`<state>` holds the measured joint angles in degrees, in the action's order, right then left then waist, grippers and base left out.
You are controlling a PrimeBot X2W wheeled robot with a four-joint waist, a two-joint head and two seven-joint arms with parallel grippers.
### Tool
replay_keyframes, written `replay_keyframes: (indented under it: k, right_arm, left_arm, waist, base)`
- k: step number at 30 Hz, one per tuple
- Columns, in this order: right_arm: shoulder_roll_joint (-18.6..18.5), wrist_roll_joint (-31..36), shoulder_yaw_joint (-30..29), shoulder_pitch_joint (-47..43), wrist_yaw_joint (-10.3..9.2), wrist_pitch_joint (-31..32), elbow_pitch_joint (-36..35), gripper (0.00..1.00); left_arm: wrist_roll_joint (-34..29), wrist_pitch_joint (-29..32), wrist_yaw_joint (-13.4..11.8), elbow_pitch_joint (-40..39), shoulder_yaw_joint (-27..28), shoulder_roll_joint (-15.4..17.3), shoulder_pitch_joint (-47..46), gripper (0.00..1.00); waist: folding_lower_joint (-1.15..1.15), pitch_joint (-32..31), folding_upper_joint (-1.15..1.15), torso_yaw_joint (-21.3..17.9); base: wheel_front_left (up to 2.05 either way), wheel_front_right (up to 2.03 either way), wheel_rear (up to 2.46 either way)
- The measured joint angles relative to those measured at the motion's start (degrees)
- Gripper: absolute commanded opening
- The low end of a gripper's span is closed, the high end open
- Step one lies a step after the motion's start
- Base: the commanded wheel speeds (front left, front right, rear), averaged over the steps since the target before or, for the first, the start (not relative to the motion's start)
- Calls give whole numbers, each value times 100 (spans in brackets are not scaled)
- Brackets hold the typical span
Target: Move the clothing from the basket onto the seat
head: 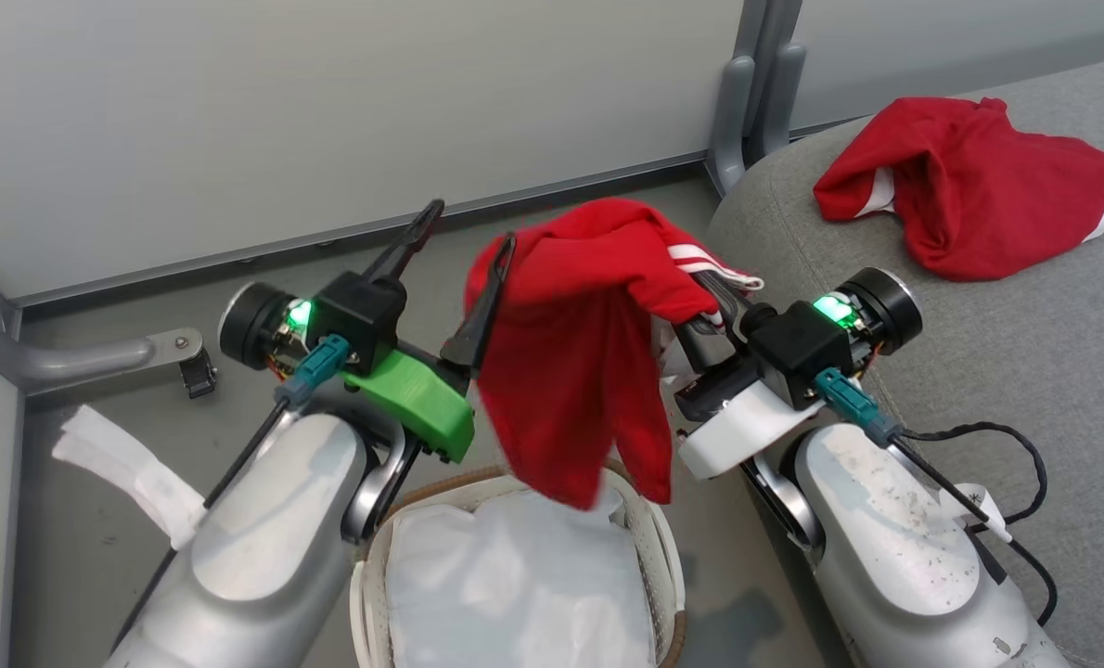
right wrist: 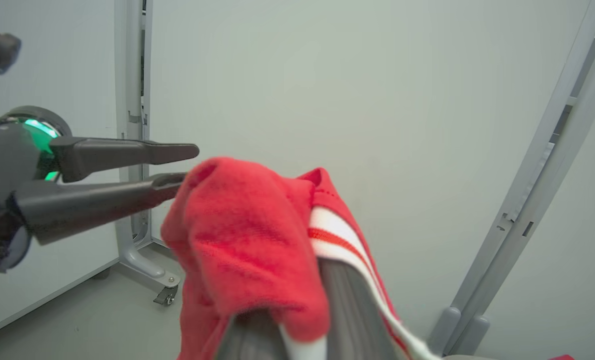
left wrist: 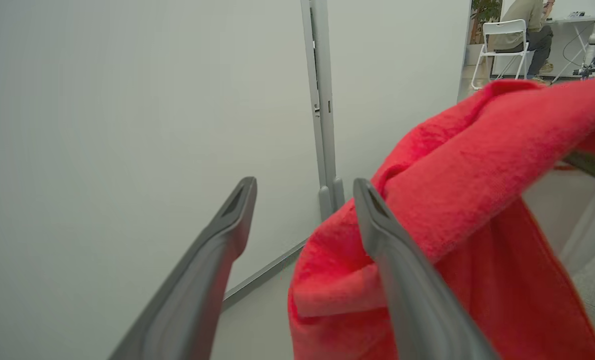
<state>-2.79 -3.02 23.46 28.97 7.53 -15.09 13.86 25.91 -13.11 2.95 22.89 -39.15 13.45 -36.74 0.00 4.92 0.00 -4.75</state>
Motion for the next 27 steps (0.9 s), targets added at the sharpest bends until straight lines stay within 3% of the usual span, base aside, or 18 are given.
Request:
replay_keyframes:
  k: [8, 17, 27]
  right_arm:
    - [0, 111, -258, -62, 0, 0, 24, 0]
    - [-1, 218, -573, -118, 0, 0, 73, 0]
    - [-2, 433, -1047, -65, 0, 0, 51, 0]
  left_arm:
    - [113, -186, -18, 149, 114, -241, 732, 100]
    - [-215, -192, 129, -15, 334, -464, 1294, 100]
    - [-668, -193, 269, -101, 438, -626, 1388, 100]
  waist:
    - [0, 73, 0, 10]
    - [0, 181, 0, -59]
    - [0, 353, 0, -493]
  base:
    - [0, 0, 0]
    - [0, 0, 0]
    - [0, 0, 0]
